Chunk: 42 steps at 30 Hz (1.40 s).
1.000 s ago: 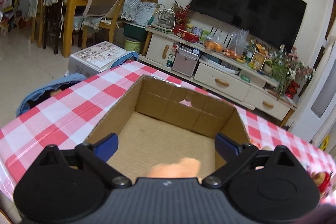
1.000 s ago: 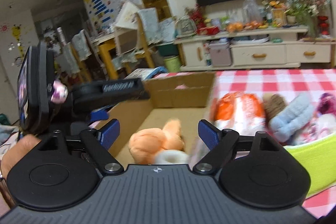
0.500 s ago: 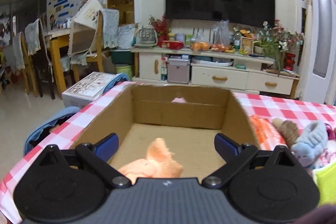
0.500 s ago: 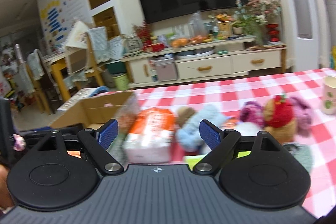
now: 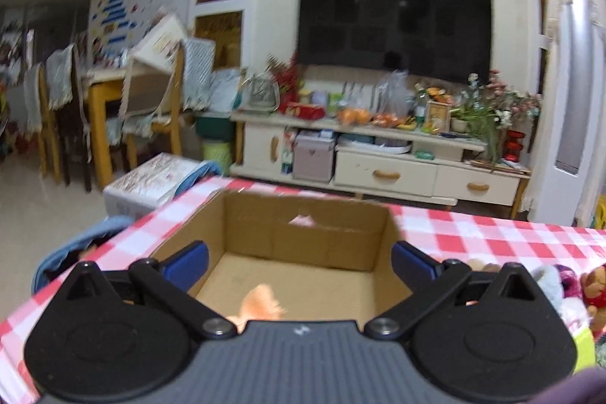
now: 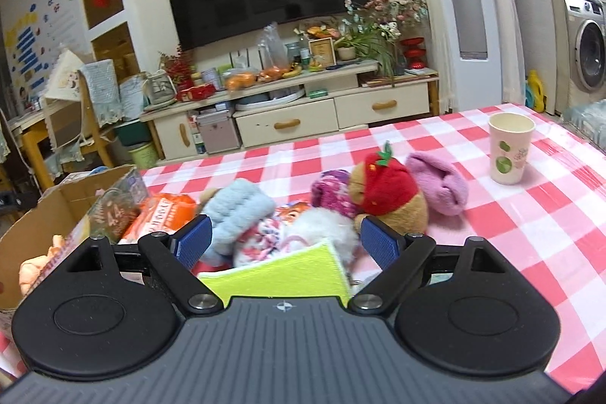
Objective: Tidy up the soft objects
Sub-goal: 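Move both open tools back over the pile on the table, then grasp the teal knitted hat with the right tool while the left tool grasps the green sponge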
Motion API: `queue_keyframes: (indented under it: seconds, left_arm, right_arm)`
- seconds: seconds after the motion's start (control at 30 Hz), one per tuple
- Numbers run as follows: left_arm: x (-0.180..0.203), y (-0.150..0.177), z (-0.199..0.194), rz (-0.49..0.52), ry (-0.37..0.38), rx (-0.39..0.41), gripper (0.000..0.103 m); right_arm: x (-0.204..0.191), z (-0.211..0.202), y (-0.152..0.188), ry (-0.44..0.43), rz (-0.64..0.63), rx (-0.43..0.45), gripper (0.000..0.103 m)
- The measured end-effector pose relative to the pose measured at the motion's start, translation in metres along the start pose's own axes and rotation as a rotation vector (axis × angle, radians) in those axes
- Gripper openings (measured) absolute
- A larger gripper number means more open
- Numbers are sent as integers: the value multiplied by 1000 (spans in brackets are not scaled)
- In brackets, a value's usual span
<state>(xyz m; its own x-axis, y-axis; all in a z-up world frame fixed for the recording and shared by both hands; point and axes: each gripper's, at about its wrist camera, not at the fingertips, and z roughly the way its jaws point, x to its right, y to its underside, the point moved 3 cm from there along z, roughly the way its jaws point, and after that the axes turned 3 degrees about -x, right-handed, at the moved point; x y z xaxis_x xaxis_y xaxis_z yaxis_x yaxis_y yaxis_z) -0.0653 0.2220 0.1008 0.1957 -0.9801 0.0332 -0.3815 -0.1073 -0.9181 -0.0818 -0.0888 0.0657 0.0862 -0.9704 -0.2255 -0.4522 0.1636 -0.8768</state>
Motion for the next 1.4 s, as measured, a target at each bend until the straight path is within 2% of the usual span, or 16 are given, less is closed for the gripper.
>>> queue_keyframes:
  seconds: [0.4, 0.73, 1.0, 1.17, 1.4]
  left_arm:
    - [58, -2, -16, 117, 155, 31, 102]
    - [104, 11, -21, 164, 271, -10, 102]
    - [137, 34, -26, 198, 374, -94, 102]
    - [154, 56, -19, 206, 443, -205, 100]
    - [174, 86, -4, 222, 483, -314, 97]
  right_arm:
    - [27, -20, 1, 54, 19, 26, 103]
    - [54, -21, 0, 115, 58, 15, 103]
    - [74, -20, 1, 137, 97, -9, 103]
    - [75, -12, 9, 85, 119, -70, 103]
    - [75, 11, 26, 29, 124, -181, 103]
